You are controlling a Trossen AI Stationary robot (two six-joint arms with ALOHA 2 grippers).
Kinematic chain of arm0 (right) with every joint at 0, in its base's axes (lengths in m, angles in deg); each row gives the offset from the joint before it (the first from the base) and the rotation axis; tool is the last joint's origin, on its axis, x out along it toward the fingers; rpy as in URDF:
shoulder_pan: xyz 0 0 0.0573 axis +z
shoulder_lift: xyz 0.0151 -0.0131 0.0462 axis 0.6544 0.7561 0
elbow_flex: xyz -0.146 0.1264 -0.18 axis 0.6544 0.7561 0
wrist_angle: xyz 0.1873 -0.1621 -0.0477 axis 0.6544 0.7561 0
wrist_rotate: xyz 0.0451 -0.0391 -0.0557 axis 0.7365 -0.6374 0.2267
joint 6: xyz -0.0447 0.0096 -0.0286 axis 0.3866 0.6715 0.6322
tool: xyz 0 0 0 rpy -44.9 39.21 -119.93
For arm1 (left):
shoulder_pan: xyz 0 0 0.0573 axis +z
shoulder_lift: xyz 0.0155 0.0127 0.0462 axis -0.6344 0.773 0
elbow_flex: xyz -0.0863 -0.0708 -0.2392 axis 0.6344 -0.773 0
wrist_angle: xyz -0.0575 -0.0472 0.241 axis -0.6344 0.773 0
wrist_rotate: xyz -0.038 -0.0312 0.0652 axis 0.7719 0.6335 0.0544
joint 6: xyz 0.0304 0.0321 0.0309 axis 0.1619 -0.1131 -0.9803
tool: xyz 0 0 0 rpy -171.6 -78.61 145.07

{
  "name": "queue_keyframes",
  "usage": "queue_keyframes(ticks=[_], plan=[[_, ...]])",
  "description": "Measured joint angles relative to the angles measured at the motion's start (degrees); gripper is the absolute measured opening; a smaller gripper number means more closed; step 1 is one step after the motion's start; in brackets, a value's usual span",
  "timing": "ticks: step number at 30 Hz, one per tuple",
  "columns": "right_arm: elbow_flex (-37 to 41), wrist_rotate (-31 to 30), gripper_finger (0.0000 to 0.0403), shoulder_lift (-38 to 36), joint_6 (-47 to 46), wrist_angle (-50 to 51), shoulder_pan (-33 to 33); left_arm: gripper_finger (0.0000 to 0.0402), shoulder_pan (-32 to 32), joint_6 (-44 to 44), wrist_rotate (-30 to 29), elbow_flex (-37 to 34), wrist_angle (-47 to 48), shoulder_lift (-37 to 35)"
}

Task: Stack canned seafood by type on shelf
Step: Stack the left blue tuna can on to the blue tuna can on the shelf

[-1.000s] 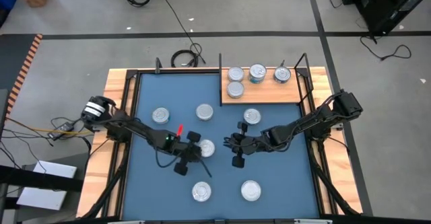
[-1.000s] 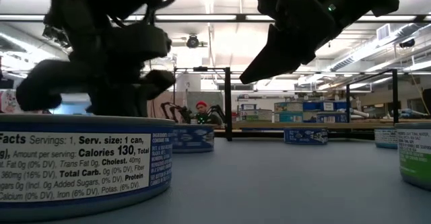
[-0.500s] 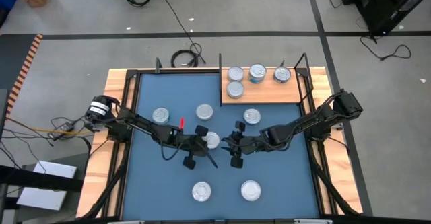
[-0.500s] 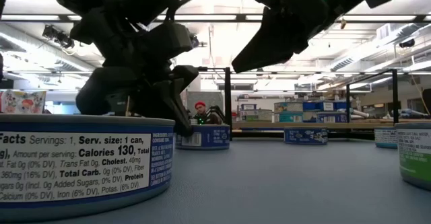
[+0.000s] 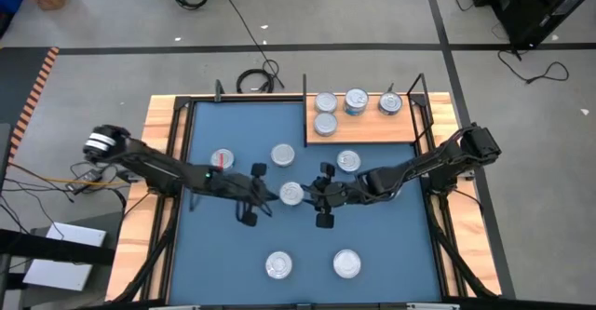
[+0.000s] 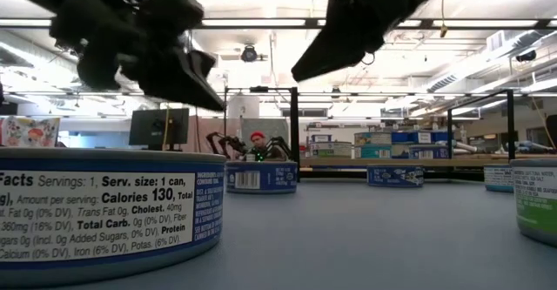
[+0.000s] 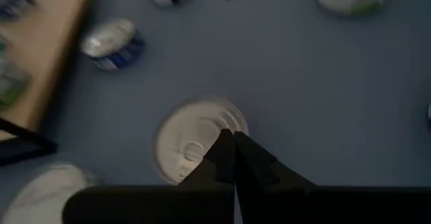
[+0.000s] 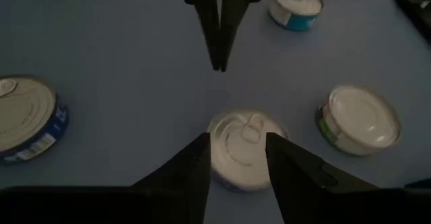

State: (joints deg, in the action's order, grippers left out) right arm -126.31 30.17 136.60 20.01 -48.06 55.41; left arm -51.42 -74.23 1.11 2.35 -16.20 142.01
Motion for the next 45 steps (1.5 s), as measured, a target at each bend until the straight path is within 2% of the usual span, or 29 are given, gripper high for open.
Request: queue_keyframes(ticks=[8,15,22,29,36,45], plan=[[-5.6,1.64,0.015,1.16,2.16,4.89,-1.22,0.0,1.72,1.38,-0.03,-10.44,-13.77,-11.42],[-15.23,3.33,0.0149,10.54,5.36,15.71,-1.7,0.0,3.82,1.69,-0.04,-16.08,-25.7,-13.04],[-21.94,6.26,0.0149,17.99,8.97,23.29,-1.38,0.0,4.18,1.51,-0.16,-17.0,-26.44,-12.97],[-22.78,8.56,0.0146,21.54,14.37,24.16,-1.24,0.0001,4.19,1.3,-0.21,-17.0,-26.62,-12.97],[-21.95,7.17,0.012,21.66,16.41,24.39,-2.25,0.0001,4.19,1.25,-0.64,-17.0,-26.42,-12.97],[-21.93,8.73,0.0091,21.73,20.13,24.12,-3.01,0.0001,4.19,1.24,-0.83,-17.0,-26.12,-12.92]])
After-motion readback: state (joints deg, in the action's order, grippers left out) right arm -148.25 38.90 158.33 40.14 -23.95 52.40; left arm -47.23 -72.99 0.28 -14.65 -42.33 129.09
